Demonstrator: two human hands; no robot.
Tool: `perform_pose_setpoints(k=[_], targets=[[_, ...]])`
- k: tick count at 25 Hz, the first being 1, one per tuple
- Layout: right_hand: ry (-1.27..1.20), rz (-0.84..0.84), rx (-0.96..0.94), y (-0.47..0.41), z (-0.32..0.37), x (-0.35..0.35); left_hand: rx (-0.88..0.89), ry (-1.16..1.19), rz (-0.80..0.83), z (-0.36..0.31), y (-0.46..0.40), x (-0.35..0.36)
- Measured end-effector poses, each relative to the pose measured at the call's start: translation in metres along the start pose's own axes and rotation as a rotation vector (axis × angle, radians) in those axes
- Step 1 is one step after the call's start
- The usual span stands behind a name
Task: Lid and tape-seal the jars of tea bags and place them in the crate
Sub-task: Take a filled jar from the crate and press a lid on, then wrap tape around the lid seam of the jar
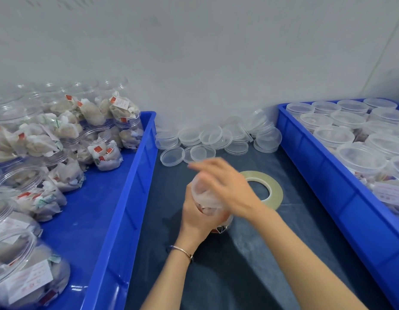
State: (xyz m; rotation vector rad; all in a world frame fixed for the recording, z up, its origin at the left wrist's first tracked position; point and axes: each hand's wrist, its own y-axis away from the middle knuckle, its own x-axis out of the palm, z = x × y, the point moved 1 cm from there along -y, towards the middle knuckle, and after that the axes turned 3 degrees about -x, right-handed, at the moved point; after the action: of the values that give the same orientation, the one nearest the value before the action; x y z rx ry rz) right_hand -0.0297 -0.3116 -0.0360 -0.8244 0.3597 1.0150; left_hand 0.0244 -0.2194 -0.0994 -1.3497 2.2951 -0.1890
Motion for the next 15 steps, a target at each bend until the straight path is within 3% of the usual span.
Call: perform_pose_setpoints(k=[1,2,3,5,7,11,13,15], targets=[[-0.175,-0.107,0.065,0.004,-0.014,-0.01,-0.062,0.169,0.039,0.004,0.005,0.0],[-0.145,-0.189,0.155,0.011,-0.031,-0.021,-0.08,0.208,0.049,0.008,0.007,-0.001],[0.042,-0.151,0.278,0.022,-0.05,-0.031,-0.097,0.262,0.073,0.007,0.01,0.0],[0.417,0.206,0.507,0.053,-0.082,-0.038,-0.107,0.284,0.077,0.001,0.013,-0.001],[0.622,0.425,0.485,0.077,-0.102,-0.039,-0.112,0.259,0.052,-0.001,0.015,0.002],[0.873,0.314,0.285,0.084,-0.093,-0.042,-0.15,0.251,0.108,-0.005,0.017,-0.004],[0.723,0.195,0.342,0.082,-0.083,-0.042,-0.147,0.27,0.076,-0.013,0.02,-0.011],[0.416,-0.022,0.491,0.078,-0.069,-0.052,-0.051,0.273,-0.154,-0.03,0.024,-0.018]])
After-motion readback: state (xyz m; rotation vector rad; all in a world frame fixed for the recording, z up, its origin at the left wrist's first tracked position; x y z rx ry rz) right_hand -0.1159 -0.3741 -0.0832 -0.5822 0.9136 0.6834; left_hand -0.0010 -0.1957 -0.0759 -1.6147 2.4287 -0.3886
